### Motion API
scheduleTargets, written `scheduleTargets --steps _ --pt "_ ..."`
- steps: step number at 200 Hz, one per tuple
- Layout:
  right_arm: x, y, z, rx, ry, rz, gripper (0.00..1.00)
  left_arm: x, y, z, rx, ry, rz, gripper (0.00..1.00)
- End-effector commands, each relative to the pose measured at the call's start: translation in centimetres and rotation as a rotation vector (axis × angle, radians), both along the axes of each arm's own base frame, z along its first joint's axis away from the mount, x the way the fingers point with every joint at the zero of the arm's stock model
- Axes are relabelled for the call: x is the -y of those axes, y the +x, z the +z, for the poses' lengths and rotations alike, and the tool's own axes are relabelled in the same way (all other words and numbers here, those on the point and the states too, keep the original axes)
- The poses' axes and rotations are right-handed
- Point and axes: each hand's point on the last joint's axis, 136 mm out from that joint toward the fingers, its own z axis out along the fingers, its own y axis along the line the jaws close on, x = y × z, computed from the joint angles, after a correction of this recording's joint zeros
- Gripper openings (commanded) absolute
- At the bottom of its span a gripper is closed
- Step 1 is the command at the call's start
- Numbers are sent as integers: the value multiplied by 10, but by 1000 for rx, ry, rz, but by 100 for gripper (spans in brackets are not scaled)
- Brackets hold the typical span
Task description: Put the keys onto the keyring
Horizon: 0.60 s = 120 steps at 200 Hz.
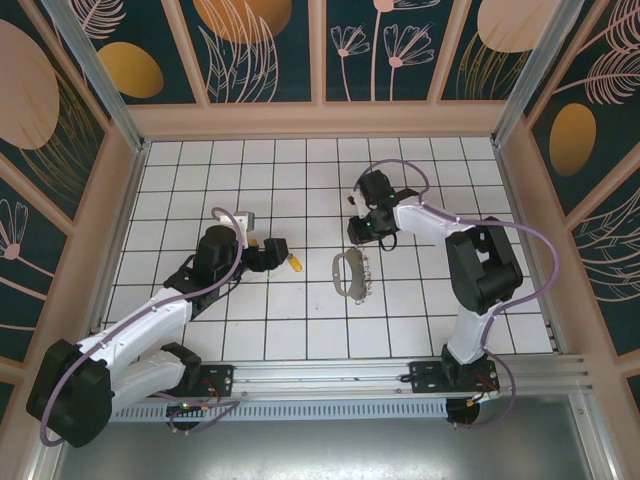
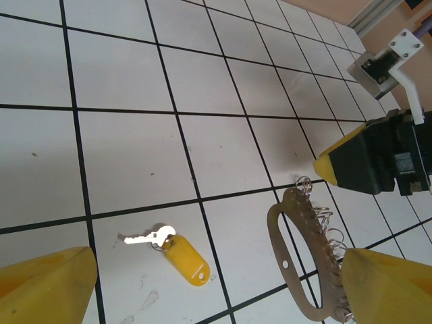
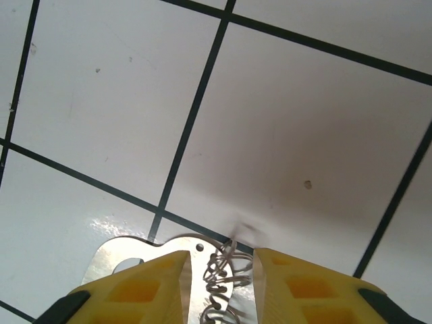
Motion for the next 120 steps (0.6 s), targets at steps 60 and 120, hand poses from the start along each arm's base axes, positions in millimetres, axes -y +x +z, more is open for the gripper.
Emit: scheduleTargets --steps 60,120 --pt "-7 -7 -20 -77 9 11 30 1 4 10 47 1 2 93" --pt "-13 -17 -24 -106 31 27 33 1 5 9 46 3 2 93"
